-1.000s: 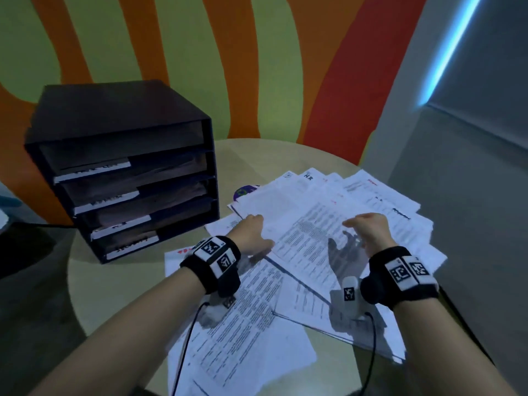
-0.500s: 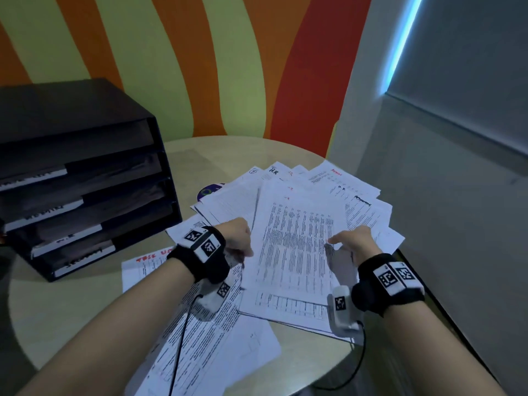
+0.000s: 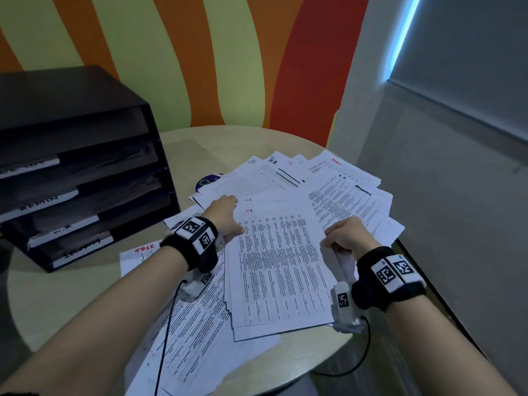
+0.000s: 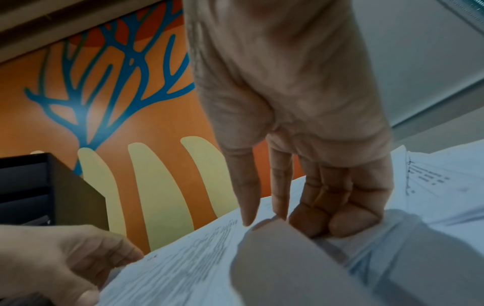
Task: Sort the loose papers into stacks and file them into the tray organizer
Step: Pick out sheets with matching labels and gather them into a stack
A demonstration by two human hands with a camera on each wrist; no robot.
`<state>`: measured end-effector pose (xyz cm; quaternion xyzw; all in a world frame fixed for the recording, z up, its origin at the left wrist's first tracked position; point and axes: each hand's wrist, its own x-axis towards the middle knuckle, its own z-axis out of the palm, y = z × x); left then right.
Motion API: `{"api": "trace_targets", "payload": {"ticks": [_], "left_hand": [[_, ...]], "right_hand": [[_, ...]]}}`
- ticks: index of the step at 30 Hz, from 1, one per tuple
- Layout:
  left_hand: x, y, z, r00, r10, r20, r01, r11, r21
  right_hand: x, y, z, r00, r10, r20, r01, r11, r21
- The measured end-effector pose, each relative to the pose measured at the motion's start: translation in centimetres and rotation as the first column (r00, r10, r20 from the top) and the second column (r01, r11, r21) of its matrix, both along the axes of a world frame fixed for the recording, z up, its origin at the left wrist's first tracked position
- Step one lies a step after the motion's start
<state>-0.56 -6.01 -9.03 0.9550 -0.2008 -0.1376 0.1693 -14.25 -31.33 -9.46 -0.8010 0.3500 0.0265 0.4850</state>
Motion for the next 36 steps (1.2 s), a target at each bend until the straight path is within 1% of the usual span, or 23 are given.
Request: {"api": "trace_targets", "payload": {"ticks": [2,4,5,7,8,9,10,12,14,16,17,18,20,21,22,24,26,27,29,31,33,36], "left_hand": [[0.1,-0.1,-0.4,1.0,0.0,-0.009,0.0,0.999,0.04],[0.2,0.0,-0.5,0.999,0.03,-0.04,-0.029,1.0,0.003],[0.2,0.1,-0.3,0.999,0.03,-0.04,-0.032,0.999,-0.041],[0.1,0.2,0.1,1.0,0.008,0.002,-0.008,0.982,-0.189],[-0.1,0.2,0.3,1.0,-0.009,0.002,0.01,0.954,-0.299],[-0.3,0.2,0.7,0.999,-0.027,-0.032,0.011,0.908,-0.418],[-0.4,0.1,0.9,0.996,-0.041,-0.078,-0.007,0.846,-0.534],[-0.6,0.1,1.5,0.989,-0.063,-0.135,-0.049,0.72,-0.692],[-0.7,-0.1,2.1,0.984,-0.094,-0.154,-0.055,0.655,-0.754],[-0.5,-0.2,2.3,0.979,-0.091,-0.184,-0.088,0.624,-0.776],[-0.2,-0.3,2.1,0.979,-0.053,-0.195,-0.119,0.63,-0.767],[0.3,-0.1,1.7,0.984,0.011,-0.177,-0.14,0.664,-0.735],[1.7,0.5,0.3,0.987,0.134,-0.085,-0.158,0.799,-0.58],[2.3,0.9,-0.4,0.986,0.154,-0.066,-0.167,0.853,-0.495],[2.9,1.2,-1.0,0.985,0.158,-0.071,-0.173,0.889,-0.424],[3.4,1.5,-1.8,0.987,0.149,-0.063,-0.161,0.937,-0.31],[3.6,1.3,-2.2,0.99,0.142,0.017,-0.134,0.963,-0.233],[3.6,1.1,-2.2,0.987,0.147,0.06,-0.13,0.966,-0.223],[3.6,0.8,-2.3,0.979,0.17,0.115,-0.138,0.959,-0.249],[3.5,0.6,-2.3,0.974,0.181,0.139,-0.135,0.948,-0.29],[3.4,0.5,-2.2,0.971,0.161,0.175,-0.103,0.949,-0.299],[3.2,0.4,-1.9,0.965,0.097,0.245,-0.028,0.962,-0.272]], "right_hand": [[-0.1,0.2,-0.1,1.0,0.006,0.0,-0.006,1.0,0.007],[-0.1,0.2,-0.1,1.0,0.003,0.007,-0.003,1.0,0.012],[-0.1,0.2,0.1,1.0,0.002,0.012,-0.002,1.0,0.012],[-0.1,0.6,0.5,0.999,0.001,0.053,-0.002,1.0,0.016],[0.0,0.6,0.6,0.997,-0.01,0.08,0.01,1.0,0.006],[-0.1,0.8,1.0,0.994,-0.034,0.104,0.035,0.999,-0.013],[0.0,0.8,1.1,0.989,-0.049,0.142,0.049,0.999,-0.001],[0.0,0.8,1.5,0.975,-0.087,0.204,0.061,0.99,0.127],[-0.4,0.5,1.9,0.98,-0.078,0.182,0.043,0.981,0.187],[-0.8,-0.1,2.0,0.98,-0.076,0.182,0.037,0.977,0.21],[-1.0,-0.5,1.9,0.976,-0.092,0.197,0.051,0.977,0.207],[-1.1,-1.0,1.8,0.969,-0.117,0.217,0.079,0.981,0.175],[-1.6,-2.3,1.6,0.949,-0.178,0.26,0.167,0.984,0.066],[-1.9,-3.0,1.5,0.936,-0.209,0.283,0.209,0.977,0.03],[-2.0,-3.6,1.4,0.924,-0.237,0.301,0.243,0.97,0.02],[-2.2,-4.7,1.4,0.901,-0.282,0.33,0.285,0.958,0.038],[-2.4,-5.2,1.5,0.892,-0.294,0.343,0.291,0.955,0.063],[-2.4,-5.3,1.5,0.891,-0.297,0.345,0.292,0.954,0.068],[-2.5,-5.4,1.5,0.887,-0.302,0.35,0.295,0.953,0.075],[-2.5,-5.4,1.3,0.888,-0.298,0.35,0.291,0.954,0.073],[-2.5,-5.3,1.1,0.89,-0.295,0.348,0.287,0.955,0.076],[-2.3,-5.2,0.8,0.892,-0.297,0.34,0.284,0.955,0.089]]}}
